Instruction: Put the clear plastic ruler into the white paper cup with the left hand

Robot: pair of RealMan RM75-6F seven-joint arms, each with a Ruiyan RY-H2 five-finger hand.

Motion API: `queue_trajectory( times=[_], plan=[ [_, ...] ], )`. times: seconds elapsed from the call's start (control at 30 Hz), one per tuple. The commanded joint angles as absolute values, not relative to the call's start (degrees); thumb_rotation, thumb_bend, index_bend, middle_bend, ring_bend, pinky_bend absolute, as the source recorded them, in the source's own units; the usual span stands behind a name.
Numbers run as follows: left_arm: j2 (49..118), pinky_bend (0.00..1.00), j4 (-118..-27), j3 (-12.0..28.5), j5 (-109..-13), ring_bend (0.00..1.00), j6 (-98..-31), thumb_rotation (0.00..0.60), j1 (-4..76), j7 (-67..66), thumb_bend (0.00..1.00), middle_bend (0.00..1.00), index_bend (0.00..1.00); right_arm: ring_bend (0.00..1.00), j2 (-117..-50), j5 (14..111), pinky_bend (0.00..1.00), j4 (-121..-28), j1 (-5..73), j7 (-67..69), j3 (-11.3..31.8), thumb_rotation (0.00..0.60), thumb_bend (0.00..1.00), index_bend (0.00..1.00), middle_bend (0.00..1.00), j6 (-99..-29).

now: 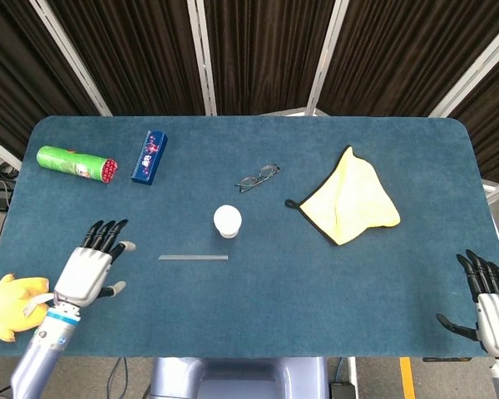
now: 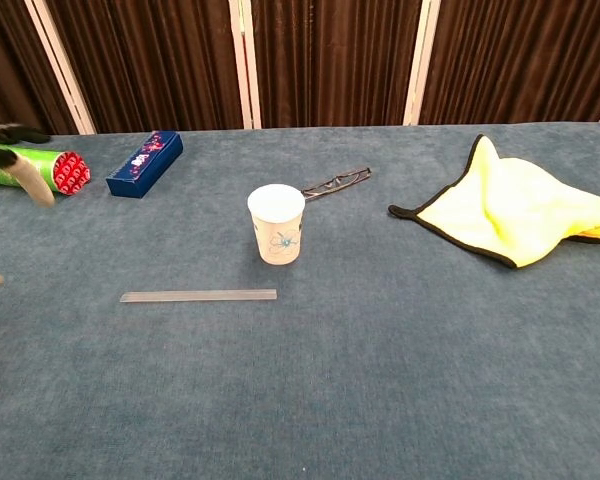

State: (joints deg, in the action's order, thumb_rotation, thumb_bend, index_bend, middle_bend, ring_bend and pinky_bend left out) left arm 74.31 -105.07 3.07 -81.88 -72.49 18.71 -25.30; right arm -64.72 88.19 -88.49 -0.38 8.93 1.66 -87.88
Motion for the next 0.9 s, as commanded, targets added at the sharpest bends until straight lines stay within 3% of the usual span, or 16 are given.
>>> queue_trajectory(
  times=[0.03,0.4,0.9],
  plan=[
    [78.81,0.00,-105.49,5.43,-77.35,0.00,-70.11,0.600,20.99,-29.19,0.22,0.00,0.45,0.00,-64.67,88.23,0.00,-88.49,-0.36,9.07,1.65,0.600,0.08,0.00,0.00,-87.84],
    [92.74,0.00,-101.32,12.80,-60.94,0.00,-68.08,0.600,28.55,-44.03,0.30,0.00,0.48,0.00,-64.38,88.38,0.00,-88.34,-0.21,10.00,1.54,0.600,0.08,0.00,0.00,-87.52],
    [105.53,0.00,-90.08,16.41,-47.95,0.00,-69.43,0.600,36.22,-53.79,0.33,0.00,0.49,0.00,-63.87,88.21,0.00,-88.60,0.25,10.82,1.55,0.600,0.08,0.00,0.00,-86.62]
  ],
)
